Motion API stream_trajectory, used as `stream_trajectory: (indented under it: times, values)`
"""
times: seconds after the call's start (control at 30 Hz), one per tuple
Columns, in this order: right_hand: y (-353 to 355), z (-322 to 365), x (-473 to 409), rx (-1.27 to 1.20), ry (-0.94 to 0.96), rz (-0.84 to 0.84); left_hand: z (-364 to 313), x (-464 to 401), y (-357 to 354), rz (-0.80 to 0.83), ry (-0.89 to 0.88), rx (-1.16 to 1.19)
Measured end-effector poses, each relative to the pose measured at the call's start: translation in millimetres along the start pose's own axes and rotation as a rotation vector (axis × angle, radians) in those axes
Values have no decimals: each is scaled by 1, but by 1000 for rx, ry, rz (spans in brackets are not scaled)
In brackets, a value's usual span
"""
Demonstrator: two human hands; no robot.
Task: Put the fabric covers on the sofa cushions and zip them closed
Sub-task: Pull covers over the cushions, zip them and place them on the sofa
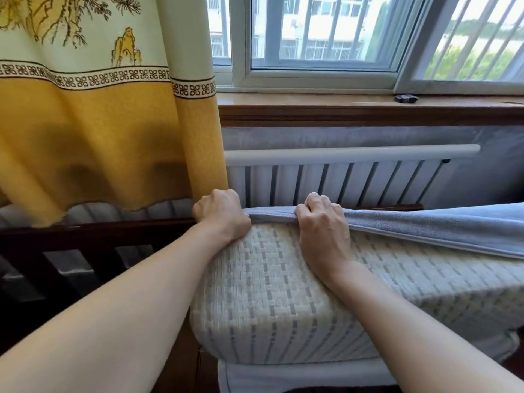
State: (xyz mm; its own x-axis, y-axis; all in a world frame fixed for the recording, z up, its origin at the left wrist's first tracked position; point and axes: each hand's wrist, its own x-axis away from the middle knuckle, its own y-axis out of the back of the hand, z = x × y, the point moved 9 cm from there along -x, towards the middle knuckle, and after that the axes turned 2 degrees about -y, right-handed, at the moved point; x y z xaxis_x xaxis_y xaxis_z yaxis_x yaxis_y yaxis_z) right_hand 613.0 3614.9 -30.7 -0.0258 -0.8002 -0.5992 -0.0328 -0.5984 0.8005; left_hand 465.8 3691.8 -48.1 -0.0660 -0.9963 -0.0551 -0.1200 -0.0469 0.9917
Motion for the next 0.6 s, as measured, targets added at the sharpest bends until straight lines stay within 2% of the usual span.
stream_trajectory:
  times: [0.17, 0.33, 0.6]
  values:
    - [-2, 25, -11, 86, 64, 82, 6, 0, -4, 32, 64, 76]
    - [-13, 25, -14, -49, -76, 179, 7, -7, -17, 204, 36, 89]
    - [-22, 12, -7, -195, -187, 236, 9, -19, -33, 232, -18, 273]
